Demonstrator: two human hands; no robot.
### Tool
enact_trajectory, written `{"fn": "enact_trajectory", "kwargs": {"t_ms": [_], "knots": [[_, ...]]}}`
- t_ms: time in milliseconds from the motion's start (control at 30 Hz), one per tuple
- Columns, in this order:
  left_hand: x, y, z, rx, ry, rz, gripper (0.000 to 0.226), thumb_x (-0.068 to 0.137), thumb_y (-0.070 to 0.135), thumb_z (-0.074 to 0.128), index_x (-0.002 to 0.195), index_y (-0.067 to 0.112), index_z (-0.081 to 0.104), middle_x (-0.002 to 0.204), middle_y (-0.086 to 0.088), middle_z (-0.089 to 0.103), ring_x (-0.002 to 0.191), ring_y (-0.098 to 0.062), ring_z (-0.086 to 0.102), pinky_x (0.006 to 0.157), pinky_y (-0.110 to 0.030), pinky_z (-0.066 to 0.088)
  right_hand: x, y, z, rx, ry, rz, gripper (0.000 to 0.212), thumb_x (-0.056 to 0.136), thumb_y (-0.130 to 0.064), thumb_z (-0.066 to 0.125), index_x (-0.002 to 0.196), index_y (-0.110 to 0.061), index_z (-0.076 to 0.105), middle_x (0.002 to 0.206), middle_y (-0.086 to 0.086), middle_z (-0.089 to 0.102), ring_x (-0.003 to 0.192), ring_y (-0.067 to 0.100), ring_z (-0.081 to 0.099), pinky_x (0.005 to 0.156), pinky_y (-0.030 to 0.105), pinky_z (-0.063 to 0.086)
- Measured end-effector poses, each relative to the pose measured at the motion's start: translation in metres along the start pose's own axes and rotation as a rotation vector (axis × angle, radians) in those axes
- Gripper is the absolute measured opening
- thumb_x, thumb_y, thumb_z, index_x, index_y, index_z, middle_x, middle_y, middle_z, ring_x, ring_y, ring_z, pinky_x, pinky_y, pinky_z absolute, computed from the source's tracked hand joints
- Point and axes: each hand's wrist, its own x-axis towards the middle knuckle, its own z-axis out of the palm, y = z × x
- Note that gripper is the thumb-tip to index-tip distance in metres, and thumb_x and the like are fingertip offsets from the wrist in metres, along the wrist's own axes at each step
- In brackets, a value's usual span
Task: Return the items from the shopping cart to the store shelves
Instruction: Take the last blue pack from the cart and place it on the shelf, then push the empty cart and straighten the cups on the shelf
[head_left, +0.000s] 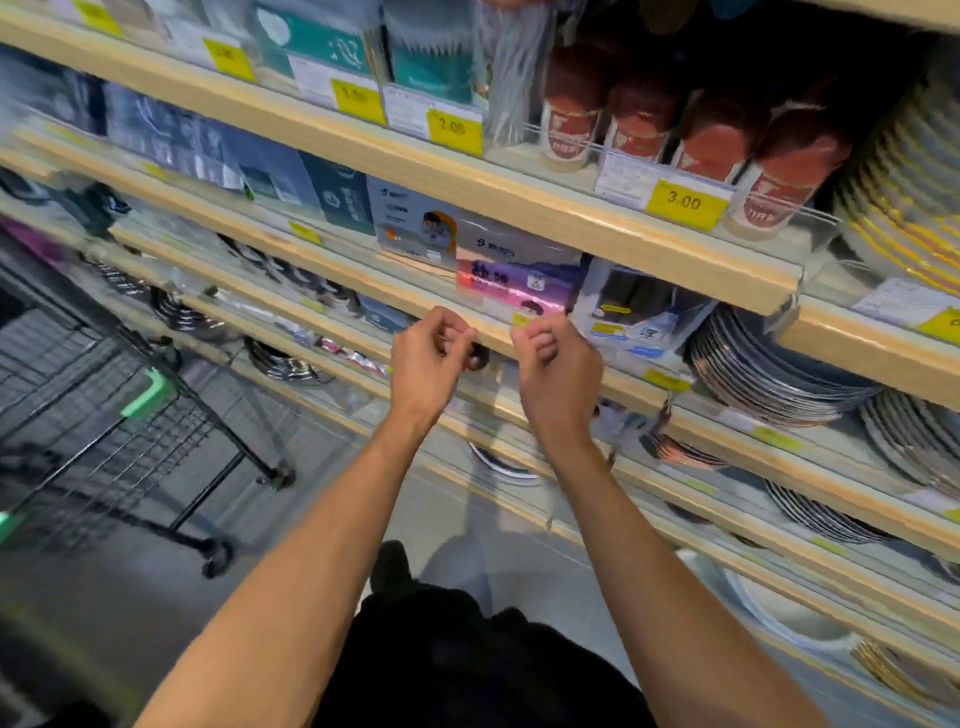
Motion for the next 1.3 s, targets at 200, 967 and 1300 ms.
{"fn": "enact_trajectory", "kwargs": {"t_ms": [200,967,1300], "knots": [[-0.029,-0.075,-0.104,-0.029,0.093,-0.335,0.015,0.092,0.005,0.052,0.083,0.007,0.064,0.077,-0.013,0.069,0.062,-0.019,0.068,0.055,-0.020,0.050,-0.037,-0.048,0.090,0.083,-0.438,-0.073,0.026,0.093,-0.035,0.061,0.073,-0.017,0.062,0.055,-0.007,0.059,0.055,0.010,0.060,0.057,0.033,0.051],[-0.142,-0.349,-0.488,-0.348,0.873,-1.254,0.026,0.091,0.025,0.065,0.112,0.015,0.053,0.114,-0.017,0.062,0.064,-0.025,0.063,0.065,-0.038,0.058,-0.142,-0.164,0.503,-0.231,-1.121,0.245,0.016,0.084,-0.018,0.069,0.070,-0.027,0.070,0.087,0.002,0.071,0.077,0.035,0.075,0.079,0.052,0.061],[-0.074,-0.414,-0.537,-0.385,0.788,-1.506,0.060,0.096,0.026,0.062,0.147,0.018,0.031,0.124,-0.012,0.053,0.097,-0.033,0.065,0.086,-0.049,0.059,-0.134,-0.206,0.626,-0.527,-1.361,0.455,0.055,0.102,-0.021,0.052,0.151,-0.011,0.031,0.148,0.026,0.042,0.115,0.028,0.059,0.088,0.036,0.054]]}}
